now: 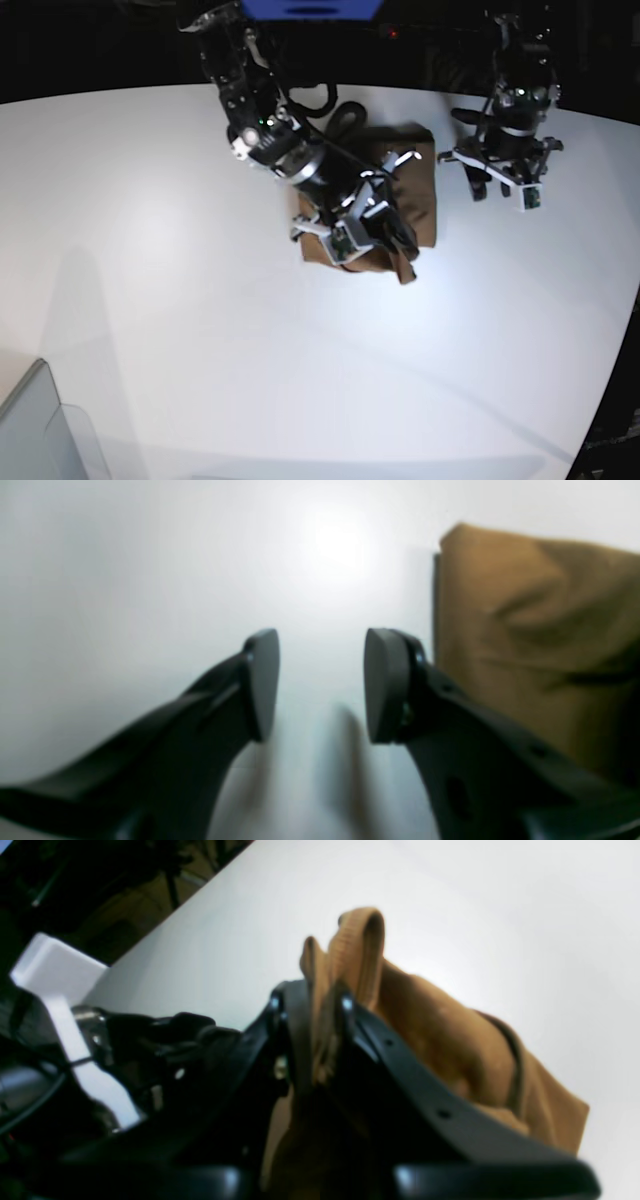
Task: Layout the t-shirt on the table in an organized manner, then fold the t-shirt properly
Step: 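Fold the held strip end with the right gripper over onto the folded end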
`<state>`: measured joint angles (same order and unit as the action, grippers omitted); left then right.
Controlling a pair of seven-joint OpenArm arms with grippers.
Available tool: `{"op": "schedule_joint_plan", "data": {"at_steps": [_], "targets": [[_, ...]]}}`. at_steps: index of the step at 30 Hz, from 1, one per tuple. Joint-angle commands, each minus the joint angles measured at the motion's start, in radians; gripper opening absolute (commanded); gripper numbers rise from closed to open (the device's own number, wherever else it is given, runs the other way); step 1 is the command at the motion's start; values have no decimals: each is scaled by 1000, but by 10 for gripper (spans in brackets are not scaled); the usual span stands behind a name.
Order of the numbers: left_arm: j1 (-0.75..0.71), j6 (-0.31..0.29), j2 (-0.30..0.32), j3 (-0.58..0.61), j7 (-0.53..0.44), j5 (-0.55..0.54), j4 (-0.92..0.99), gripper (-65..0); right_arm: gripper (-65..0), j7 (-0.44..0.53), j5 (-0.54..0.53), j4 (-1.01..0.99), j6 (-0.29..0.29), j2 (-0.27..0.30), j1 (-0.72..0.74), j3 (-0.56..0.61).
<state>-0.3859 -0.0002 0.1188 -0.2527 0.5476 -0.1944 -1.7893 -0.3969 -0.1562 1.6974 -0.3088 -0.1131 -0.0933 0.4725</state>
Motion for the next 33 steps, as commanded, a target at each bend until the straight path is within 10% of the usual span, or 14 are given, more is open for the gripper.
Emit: {"op": "schedule_joint_plan", "data": {"at_steps": [1,15,25,33], "targets": [[-6,2,8,-27,-21,2,-30,-379,-650,26,-15,2,-8,-12,17,19],[-41,1,8,-181,-21,2,-48,-378,-650,77,-18,-217,-8,-21,125,94],[-43,1,8,-181,-21,5,-51,-376,-358,85,-19,-257,-8,-21,155,179],[-83,1,48,-181,-21,2,-53,-375,-338,215,-18,-107,-8,19,85,164]]}}
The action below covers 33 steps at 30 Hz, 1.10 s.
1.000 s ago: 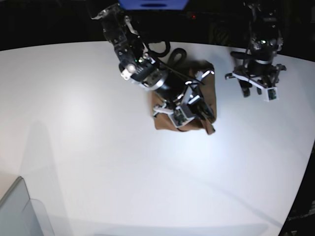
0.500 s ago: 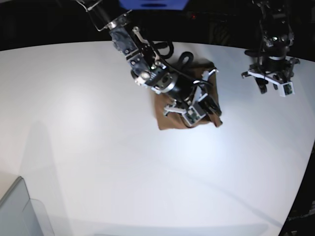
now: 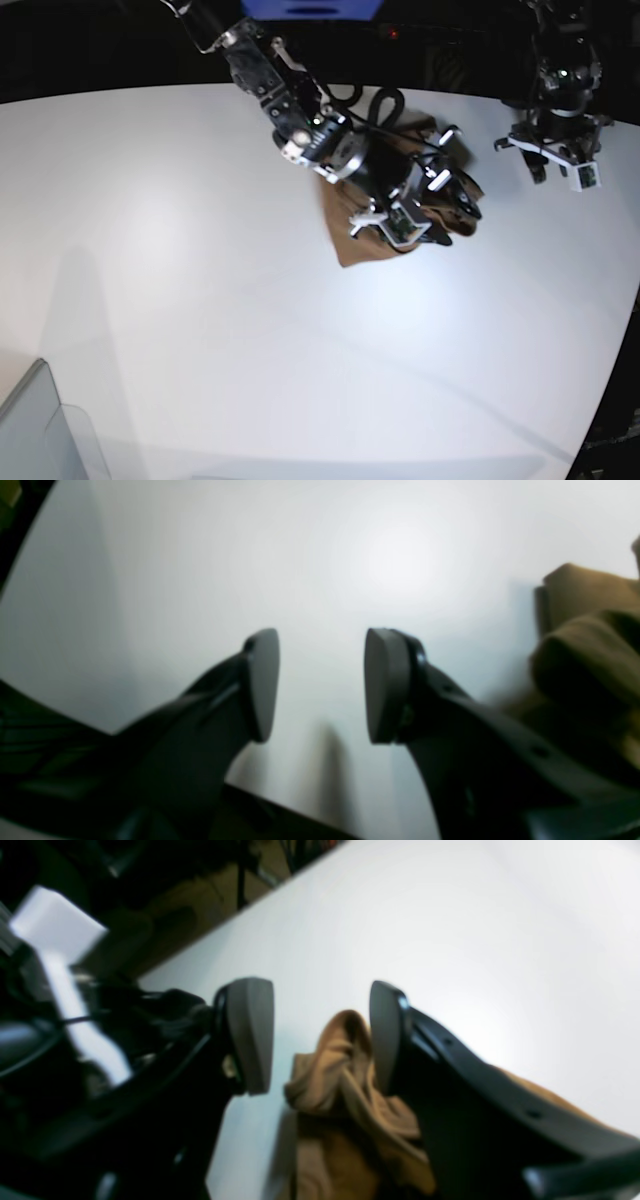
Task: Layout the t-shirt on the table in an organized manner, then fold the t-shirt properly
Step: 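Fold the held strip end with the right gripper over onto the folded end, then release the bundle with the right gripper and lift it away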
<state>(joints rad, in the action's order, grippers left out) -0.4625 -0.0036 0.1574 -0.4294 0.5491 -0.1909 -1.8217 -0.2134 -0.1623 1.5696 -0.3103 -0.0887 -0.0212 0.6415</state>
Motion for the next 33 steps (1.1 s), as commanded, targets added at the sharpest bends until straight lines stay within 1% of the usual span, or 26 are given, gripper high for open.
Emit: {"op": "schedule_joint_plan", "data": {"at_steps": [1,3,5,8,10,13,17,20,23,25,27,29,31,33], "targets": [[-12,4,18,-7,-22,-2,-20,-375,-340,32,-12,56,-7,11,0,-18],[-20,4,28,-32,-22,-2,-16,-375,-340,30,-12,116,-3,34,-26,-48],[-20,3,23,-69,-22,-3,-14,-374,-340,30,-12,163,-3,54,-72,-104],[-12,3,21,-87,-22,-12,-16,-374,-341,30,-10,185,-3,59,-124,-202],[-12,3,29,-87,-22,-57,-16,-374,-341,30,-10,180,-3,59,-145,-254],[-12,3,34,-87,-22,-120,-13,-374,-341,30,-9,157,-3,60,-155,-294],[-12,3,32,-87,-22,-127,-13,-374,-341,30,-9,101,-3,60,-142,-343],[-12,3,32,-87,-22,-127,-13,-374,-341,30,-7,59,-3,62,-133,-355],[-12,3,32,-87,-22,-127,-11,-374,-341,30,-7,39,-3,89,-141,-337],[-12,3,32,-87,-22,-127,-11,-374,-341,32,-7,47,-7,109,-155,-285],[-12,3,32,-87,-22,-124,-11,-374,-341,38,-7,79,-7,151,-164,-214],[-11,3,32,-87,-22,-123,-11,-374,-341,38,-7,124,-16,206,-165,-127],[-11,3,34,-88,-22,-121,-11,-374,-341,38,-9,163,-65,252,-162,-44],[-11,3,41,-93,-22,-121,-11,-374,-341,38,-10,200,-128,275,-151,2]]}}
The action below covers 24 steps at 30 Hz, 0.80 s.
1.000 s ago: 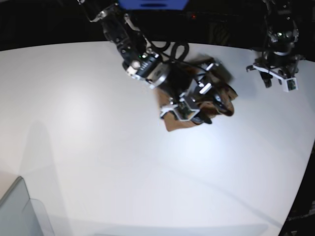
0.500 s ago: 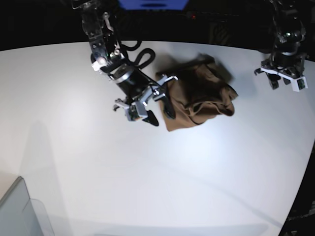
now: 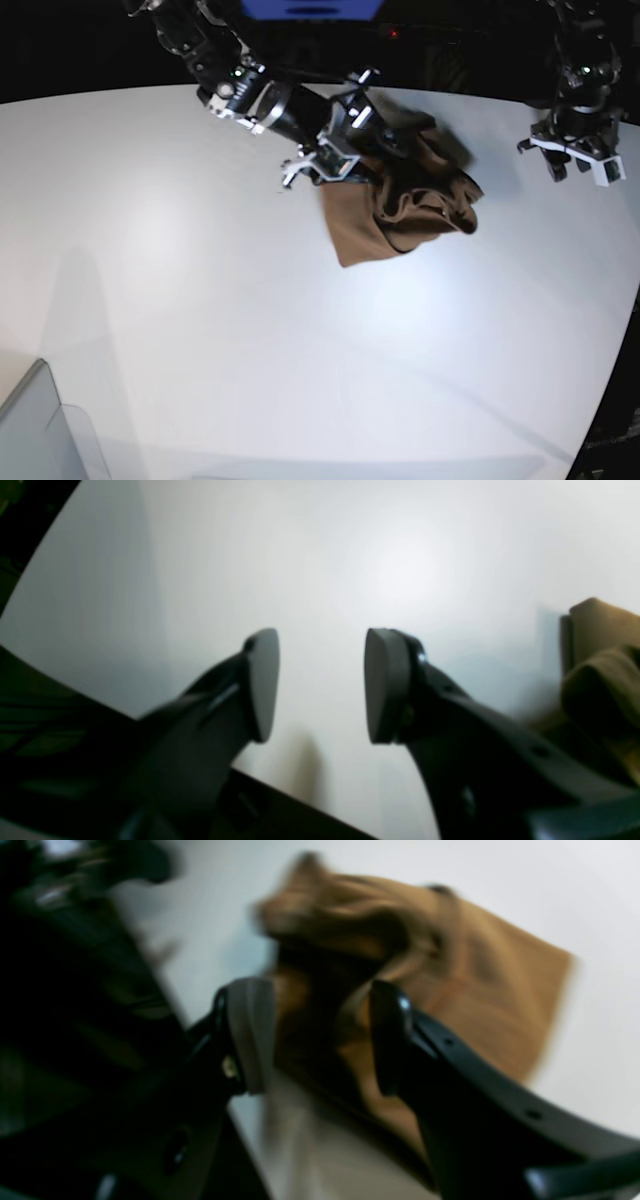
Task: Layout the t-shirt on the table in an organized manner, then fold the t-shirt properly
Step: 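Release the bundle with the right gripper and lift it away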
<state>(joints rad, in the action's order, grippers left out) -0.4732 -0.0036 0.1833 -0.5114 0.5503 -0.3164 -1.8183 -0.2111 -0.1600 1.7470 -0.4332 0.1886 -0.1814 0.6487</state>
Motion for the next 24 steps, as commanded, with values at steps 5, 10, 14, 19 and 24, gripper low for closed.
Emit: {"op": "schedule_joint_plan", "data": {"at_steps": [5,10,14,19,24], "targets": [[-5,3,38,-76,-23,-30,-22,-374,-341,34,-14,41,-31,-4,10,-14],[-9,3,41,-184,-22,-94,-21,-374,-341,34,-16,43,64,-64,-11,-165],[-9,-83,40,-237,-22,-99,-14,-374,-341,28,-13,38,75,-110,6,-243],[-9,-194,31,-284,-2,-94,-14,-377,-341,-31,-10,-28,76,-146,72,-267],[-2,-207,32,-286,63,-94,-14,-377,-341,-38,-10,-131,76,-154,115,-171]]}}
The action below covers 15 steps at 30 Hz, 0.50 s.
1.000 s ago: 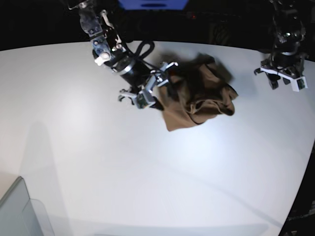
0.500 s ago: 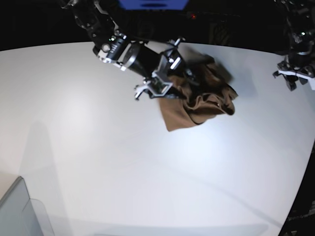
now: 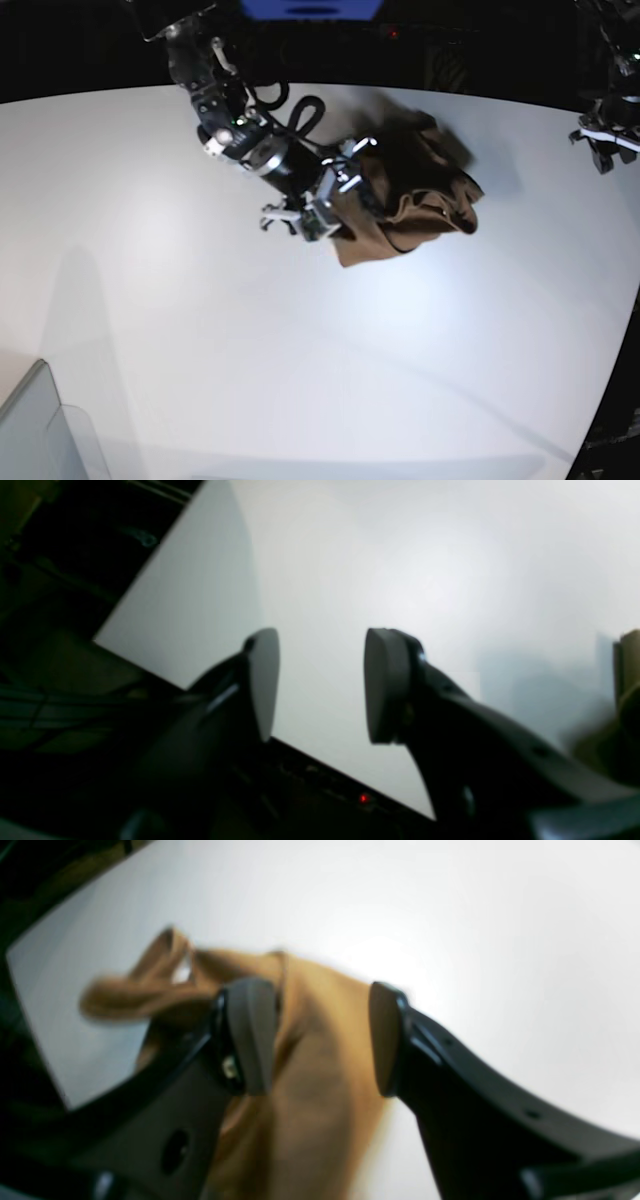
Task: Layout the t-shirt on the table in an organized manner, then fold the t-shirt properly
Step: 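Release the bundle with the right gripper and lift it away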
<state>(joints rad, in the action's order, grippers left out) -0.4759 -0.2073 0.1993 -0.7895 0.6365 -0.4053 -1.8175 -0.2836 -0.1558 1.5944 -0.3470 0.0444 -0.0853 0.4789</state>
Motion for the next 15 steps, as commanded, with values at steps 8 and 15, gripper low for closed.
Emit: {"op": "schedule_joint_plan", "data": {"at_steps": [8,15], "targets": [[-1,-4,16,-8,-24,-5,-15,-377,-341,44,-14,19,-16,55,63,332],[-5,-4,16,-8,-17,-13,-23,-375,-340,34,-15,33,-16,90,68,406]]}}
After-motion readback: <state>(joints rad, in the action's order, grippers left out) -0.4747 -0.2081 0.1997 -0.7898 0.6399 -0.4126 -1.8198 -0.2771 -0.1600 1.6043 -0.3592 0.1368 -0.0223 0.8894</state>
